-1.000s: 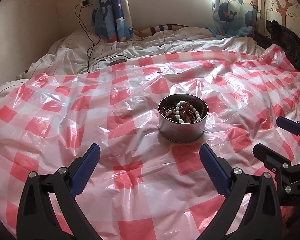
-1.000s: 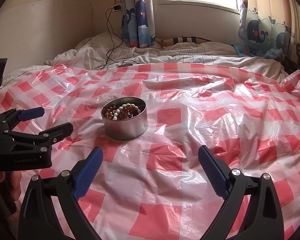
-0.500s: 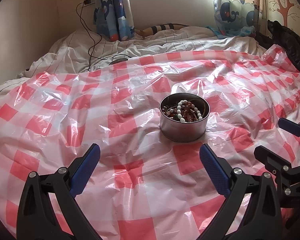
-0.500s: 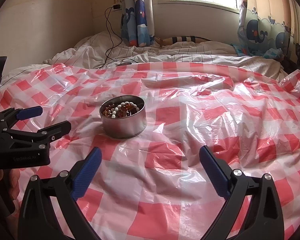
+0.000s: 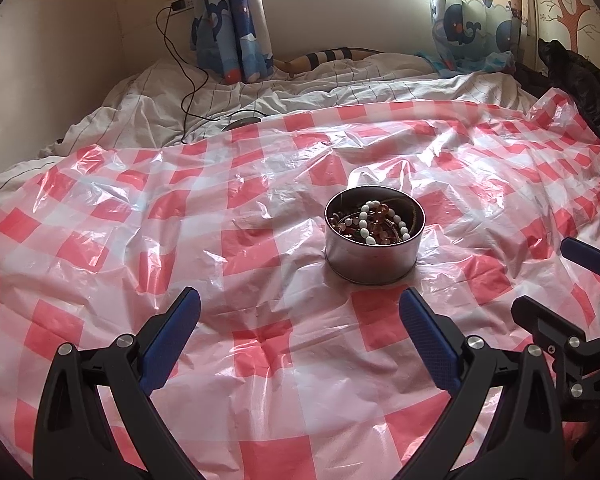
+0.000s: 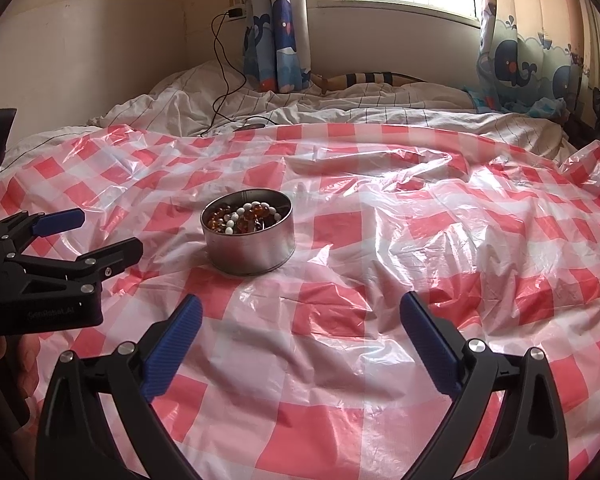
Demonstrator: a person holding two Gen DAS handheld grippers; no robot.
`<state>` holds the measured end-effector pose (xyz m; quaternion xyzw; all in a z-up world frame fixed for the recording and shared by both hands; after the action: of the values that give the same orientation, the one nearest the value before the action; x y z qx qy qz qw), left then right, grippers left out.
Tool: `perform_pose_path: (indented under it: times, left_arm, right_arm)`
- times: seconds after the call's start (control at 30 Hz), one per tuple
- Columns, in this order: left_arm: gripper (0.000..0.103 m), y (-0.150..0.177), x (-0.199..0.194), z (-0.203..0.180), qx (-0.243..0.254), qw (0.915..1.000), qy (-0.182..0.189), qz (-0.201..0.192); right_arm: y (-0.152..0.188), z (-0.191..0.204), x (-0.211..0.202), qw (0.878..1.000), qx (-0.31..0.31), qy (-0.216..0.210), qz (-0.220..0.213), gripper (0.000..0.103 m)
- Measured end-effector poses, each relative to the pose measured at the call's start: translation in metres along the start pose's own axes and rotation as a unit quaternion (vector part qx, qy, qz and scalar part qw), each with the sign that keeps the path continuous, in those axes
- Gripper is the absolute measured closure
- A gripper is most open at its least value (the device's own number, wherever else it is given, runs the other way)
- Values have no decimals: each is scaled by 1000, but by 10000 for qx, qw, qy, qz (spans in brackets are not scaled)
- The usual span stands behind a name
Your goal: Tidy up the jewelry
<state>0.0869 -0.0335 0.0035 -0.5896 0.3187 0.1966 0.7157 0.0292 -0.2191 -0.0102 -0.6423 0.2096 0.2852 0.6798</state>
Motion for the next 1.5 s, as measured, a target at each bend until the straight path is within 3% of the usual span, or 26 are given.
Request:
perform_pose_path:
  times: [1.5]
  left_arm:
    - [7, -2, 1, 5, -19, 10000, -86, 26]
  right_arm:
    - [4, 6, 3, 10000, -34, -8, 26, 7]
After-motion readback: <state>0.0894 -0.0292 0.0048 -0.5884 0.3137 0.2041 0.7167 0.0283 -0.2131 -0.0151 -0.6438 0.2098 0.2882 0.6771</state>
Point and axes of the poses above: each gripper's, at about its wrist camera, not at the fingertips, and x roughly the way its jaws point, z to its left, y to its underside, the point moved 3 cm from there along x, roughly the way its jaws point, and after that the axes turned 1 degree about -x, right-handed, at the moved point
